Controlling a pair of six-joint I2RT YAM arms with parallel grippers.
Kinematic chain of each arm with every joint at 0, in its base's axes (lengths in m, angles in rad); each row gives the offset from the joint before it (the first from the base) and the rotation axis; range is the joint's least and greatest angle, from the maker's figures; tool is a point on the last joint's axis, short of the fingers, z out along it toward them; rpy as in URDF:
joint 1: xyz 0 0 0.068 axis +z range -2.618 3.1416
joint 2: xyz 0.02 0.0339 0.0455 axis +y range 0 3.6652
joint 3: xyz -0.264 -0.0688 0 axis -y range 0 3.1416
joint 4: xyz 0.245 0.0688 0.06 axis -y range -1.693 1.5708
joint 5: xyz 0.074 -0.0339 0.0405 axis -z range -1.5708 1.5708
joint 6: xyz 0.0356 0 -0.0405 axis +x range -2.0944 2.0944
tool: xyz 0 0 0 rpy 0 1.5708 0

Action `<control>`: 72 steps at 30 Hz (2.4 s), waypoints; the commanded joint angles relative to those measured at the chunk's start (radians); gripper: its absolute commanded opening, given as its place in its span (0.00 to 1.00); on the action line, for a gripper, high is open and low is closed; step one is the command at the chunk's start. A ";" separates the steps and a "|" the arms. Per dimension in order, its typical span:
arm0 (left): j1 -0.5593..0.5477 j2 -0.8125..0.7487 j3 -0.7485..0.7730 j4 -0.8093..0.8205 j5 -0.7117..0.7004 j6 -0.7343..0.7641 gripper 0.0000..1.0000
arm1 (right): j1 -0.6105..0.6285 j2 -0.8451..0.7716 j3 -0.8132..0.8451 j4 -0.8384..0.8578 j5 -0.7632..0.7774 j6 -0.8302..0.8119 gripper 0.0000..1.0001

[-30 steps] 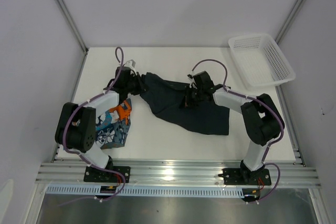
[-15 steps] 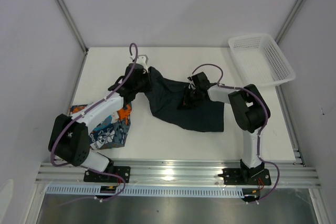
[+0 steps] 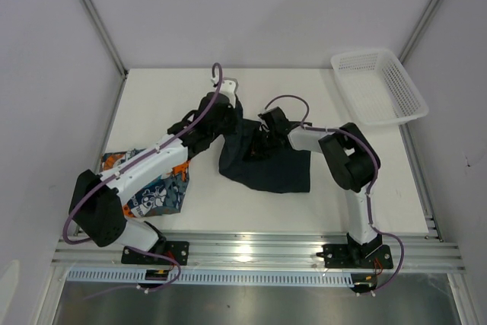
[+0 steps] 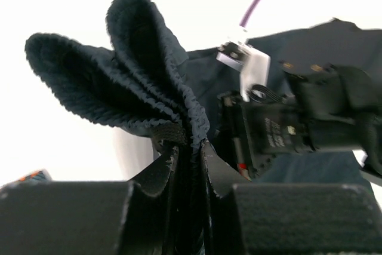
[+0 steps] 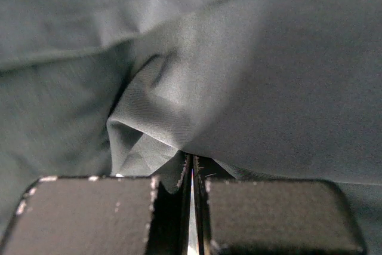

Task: Fold and stack the shorts
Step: Fold the shorts

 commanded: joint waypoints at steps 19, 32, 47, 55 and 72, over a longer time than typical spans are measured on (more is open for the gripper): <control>-0.174 0.026 0.125 -0.030 -0.027 -0.013 0.02 | -0.015 0.142 0.139 -0.039 -0.091 0.063 0.00; -0.174 0.060 0.162 -0.064 -0.131 0.025 0.01 | -0.049 -0.138 0.125 -0.105 -0.075 0.038 0.19; -0.180 0.049 0.165 -0.071 -0.144 0.054 0.01 | -0.224 -0.537 -0.121 -0.384 0.187 -0.170 0.31; -0.220 0.098 0.203 -0.077 -0.179 0.077 0.01 | -0.365 -0.637 -0.282 -0.403 0.239 -0.272 0.31; -0.314 0.204 0.301 -0.108 -0.282 0.113 0.01 | -0.376 -0.370 -0.273 -0.317 0.305 -0.296 0.15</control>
